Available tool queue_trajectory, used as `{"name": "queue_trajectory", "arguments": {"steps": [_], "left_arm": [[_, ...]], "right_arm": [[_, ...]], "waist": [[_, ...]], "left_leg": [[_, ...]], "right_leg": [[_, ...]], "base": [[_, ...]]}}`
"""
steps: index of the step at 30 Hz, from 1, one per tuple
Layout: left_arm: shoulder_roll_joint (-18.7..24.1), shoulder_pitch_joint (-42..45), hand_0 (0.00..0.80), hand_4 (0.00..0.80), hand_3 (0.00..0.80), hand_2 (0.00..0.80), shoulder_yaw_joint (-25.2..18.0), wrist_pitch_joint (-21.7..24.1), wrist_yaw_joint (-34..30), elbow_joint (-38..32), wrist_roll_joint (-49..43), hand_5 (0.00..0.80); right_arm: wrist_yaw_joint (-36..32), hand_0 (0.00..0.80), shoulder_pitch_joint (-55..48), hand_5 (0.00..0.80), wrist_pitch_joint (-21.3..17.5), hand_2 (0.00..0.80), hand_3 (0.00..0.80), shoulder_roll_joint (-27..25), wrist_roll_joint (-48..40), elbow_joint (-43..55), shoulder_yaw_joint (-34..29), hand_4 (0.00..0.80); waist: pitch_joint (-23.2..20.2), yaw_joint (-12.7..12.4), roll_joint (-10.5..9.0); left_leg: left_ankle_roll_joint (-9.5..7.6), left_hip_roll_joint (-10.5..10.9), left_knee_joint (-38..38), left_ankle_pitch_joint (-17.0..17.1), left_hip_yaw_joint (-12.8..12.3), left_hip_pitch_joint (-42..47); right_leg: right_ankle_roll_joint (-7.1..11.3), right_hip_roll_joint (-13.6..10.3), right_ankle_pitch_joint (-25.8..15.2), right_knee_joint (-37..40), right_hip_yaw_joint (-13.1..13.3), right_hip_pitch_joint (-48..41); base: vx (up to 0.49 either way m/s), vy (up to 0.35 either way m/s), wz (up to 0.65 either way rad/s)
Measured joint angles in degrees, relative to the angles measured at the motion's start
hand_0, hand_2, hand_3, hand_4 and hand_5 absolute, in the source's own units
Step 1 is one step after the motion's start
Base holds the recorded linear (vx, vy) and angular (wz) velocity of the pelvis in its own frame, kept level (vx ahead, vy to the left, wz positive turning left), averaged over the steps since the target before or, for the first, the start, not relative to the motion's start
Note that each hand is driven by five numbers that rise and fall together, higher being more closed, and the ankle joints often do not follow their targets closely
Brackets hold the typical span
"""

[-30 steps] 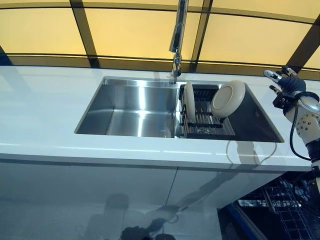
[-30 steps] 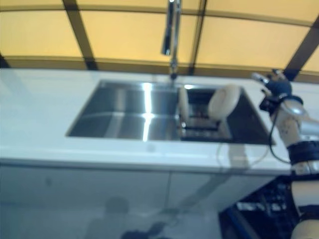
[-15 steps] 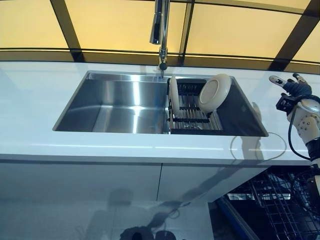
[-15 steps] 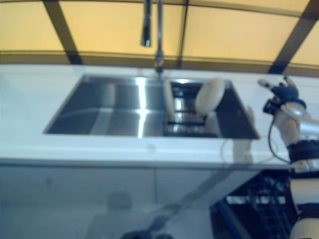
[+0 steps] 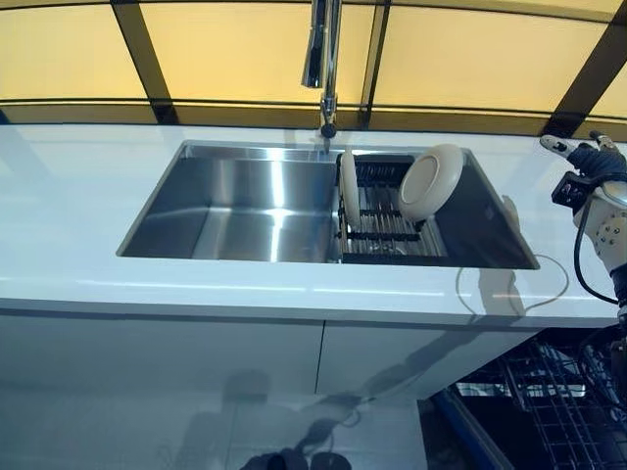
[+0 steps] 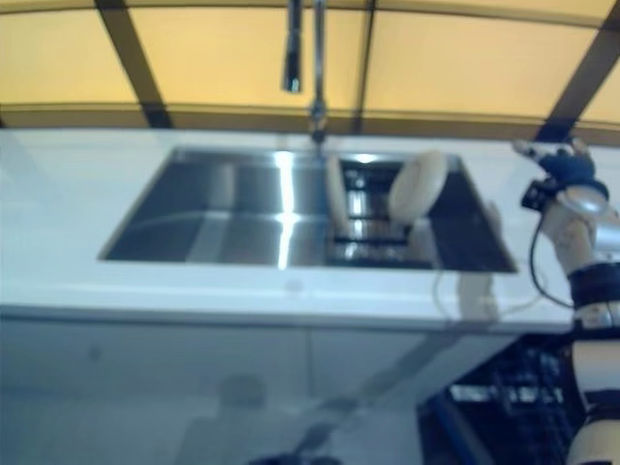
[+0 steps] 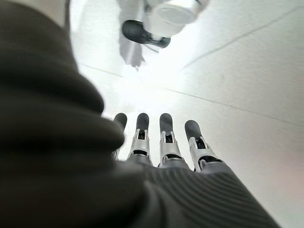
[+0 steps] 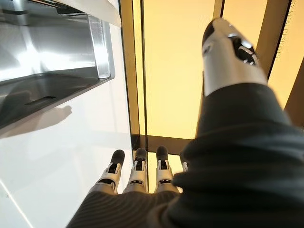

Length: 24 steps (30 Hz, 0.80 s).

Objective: Take plates into dishwasher

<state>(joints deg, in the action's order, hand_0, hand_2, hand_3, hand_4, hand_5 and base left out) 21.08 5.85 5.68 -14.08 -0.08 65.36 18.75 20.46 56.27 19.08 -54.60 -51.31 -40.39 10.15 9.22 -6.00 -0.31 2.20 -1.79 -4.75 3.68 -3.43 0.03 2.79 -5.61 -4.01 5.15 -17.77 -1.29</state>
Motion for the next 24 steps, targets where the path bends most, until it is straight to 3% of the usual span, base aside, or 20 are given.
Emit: {"name": "queue_trajectory", "arguments": {"steps": [9,24], "left_arm": [[-0.16,-0.13,0.0,0.0,0.0,0.0,0.25,0.98,0.0,-0.69,0.02,0.0],[-0.17,-0.02,0.0,0.0,0.0,0.0,0.24,2.38,0.01,-0.54,0.12,0.0]], "right_arm": [[0.22,0.0,0.03,0.0,0.0,0.0,0.0,0.01,-2.39,0.44,0.65,0.0],[-0.14,0.0,1.23,0.0,0.02,0.0,0.0,0.02,-2.4,0.72,1.76,0.0]], "waist": [[1.15,-1.16,1.04],[3.03,-1.3,0.23]], "left_leg": [[0.02,0.09,-0.04,0.07,0.63,-0.94],[0.08,0.11,-0.04,0.2,1.0,-0.91]], "right_leg": [[0.07,0.11,0.06,-0.07,-0.7,0.64],[0.07,0.12,0.09,-0.06,-1.3,0.32]], "base": [[0.02,0.005,0.03],[0.017,0.002,0.01]]}}
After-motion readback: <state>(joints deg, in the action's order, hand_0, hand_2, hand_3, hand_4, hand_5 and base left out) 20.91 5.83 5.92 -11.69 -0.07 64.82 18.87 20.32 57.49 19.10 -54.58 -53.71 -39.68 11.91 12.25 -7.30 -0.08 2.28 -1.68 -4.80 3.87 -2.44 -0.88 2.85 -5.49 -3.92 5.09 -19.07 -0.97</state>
